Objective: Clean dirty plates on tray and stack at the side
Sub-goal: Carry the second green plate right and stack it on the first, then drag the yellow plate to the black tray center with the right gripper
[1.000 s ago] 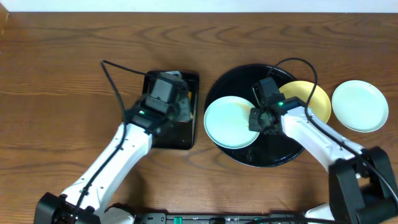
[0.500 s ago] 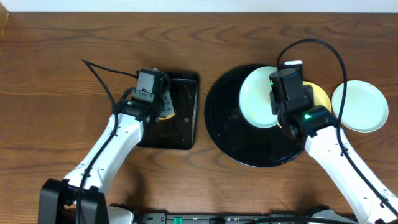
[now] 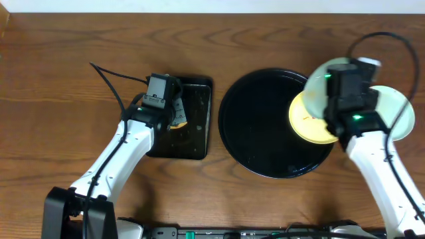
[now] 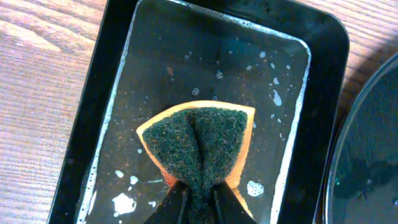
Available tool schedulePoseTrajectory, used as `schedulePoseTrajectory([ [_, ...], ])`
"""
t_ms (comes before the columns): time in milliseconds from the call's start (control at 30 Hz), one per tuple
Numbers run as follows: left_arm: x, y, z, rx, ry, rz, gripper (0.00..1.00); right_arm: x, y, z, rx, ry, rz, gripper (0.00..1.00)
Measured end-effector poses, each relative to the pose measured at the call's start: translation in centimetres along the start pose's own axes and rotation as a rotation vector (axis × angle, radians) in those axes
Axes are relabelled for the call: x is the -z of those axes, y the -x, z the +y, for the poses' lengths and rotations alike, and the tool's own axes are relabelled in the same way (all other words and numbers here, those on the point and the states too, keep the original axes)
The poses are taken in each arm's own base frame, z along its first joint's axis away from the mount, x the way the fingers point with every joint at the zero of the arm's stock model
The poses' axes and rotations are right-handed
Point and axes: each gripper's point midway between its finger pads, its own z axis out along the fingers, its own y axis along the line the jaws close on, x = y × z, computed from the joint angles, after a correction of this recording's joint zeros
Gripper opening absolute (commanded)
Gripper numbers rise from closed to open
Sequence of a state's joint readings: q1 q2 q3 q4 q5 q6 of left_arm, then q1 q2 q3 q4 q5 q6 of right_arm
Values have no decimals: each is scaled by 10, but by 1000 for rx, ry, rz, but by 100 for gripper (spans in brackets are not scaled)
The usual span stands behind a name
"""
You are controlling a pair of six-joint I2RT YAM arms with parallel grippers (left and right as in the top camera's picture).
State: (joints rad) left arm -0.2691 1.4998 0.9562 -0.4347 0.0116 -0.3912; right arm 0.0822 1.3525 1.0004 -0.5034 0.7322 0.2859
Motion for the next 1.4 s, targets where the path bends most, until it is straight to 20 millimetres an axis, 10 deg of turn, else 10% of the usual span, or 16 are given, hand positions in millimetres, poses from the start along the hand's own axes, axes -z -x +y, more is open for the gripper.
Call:
schedulePoseTrajectory([
  [400, 0, -1, 0, 0, 2, 3, 12, -62, -33, -118, -564, -141, 196, 1],
  [600, 0, -1, 1, 0, 2, 5, 12, -86, -52, -140, -659, -169, 257, 11],
  [667, 0, -1, 1, 0, 2, 5, 12, -95, -51, -136, -678, -141, 256, 29],
  [867, 0, -1, 1, 0, 3, 5, 12, -108, -59, -83, -578, 133, 357, 36],
  [1200, 0, -5, 2, -1, 9, 19, 12, -57, -112, -4, -328, 448, 655, 60],
  [1400, 0, -6, 3, -1, 12, 25, 12, -38, -125, 13, -236, 510, 714, 58],
])
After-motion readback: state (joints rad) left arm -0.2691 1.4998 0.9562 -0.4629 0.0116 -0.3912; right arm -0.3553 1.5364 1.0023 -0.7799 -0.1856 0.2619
